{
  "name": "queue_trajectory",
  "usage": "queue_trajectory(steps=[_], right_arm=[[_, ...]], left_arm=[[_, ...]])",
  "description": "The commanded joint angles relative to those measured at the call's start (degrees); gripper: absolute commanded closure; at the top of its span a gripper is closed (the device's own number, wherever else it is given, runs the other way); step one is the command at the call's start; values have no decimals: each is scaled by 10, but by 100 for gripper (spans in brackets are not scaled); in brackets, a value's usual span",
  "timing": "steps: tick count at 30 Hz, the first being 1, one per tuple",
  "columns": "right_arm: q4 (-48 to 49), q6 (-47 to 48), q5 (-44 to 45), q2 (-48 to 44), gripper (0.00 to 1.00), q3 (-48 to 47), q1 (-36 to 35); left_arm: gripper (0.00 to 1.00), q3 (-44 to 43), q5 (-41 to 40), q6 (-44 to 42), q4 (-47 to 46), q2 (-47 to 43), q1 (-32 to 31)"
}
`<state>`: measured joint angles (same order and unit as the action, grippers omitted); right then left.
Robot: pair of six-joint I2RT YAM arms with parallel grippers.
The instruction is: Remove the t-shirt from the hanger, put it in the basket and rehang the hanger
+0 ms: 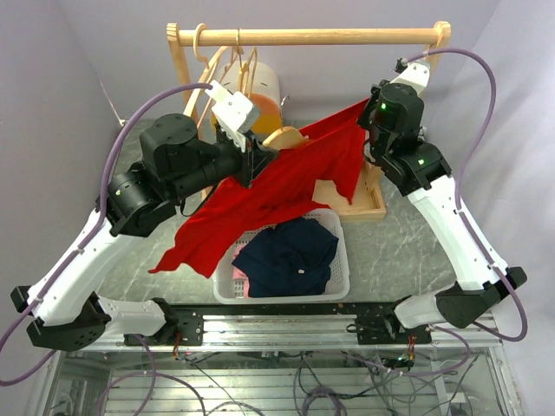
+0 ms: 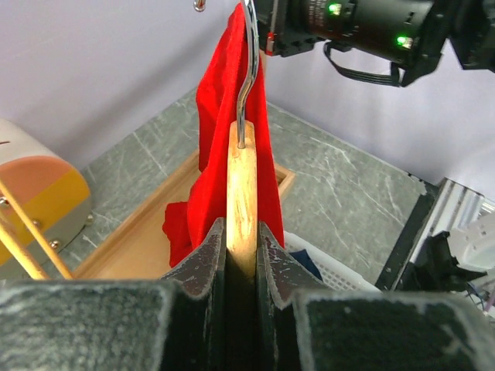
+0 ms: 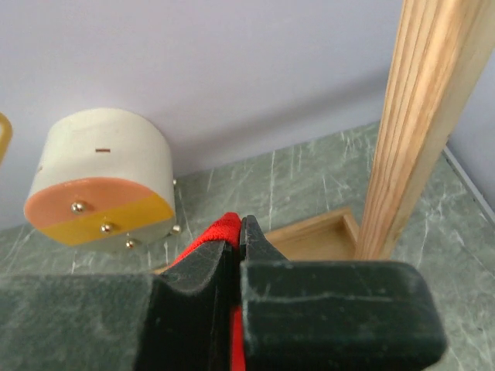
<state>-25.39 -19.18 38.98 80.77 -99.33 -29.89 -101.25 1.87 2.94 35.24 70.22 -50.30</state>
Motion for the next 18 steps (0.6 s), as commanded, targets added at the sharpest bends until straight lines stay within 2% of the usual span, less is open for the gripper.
queue_trajectory(steps=[1, 13, 18], right_arm=[[-48, -13, 59, 14, 100, -2, 53], [-90, -82, -2, -26, 100, 118, 59], [-100, -97, -15, -44, 100, 160, 59]], left_arm=[[93, -28, 60, -8, 61, -62, 1], [93, 9, -43, -21, -5, -139, 1], [93, 6, -16, -35, -28, -140, 1]])
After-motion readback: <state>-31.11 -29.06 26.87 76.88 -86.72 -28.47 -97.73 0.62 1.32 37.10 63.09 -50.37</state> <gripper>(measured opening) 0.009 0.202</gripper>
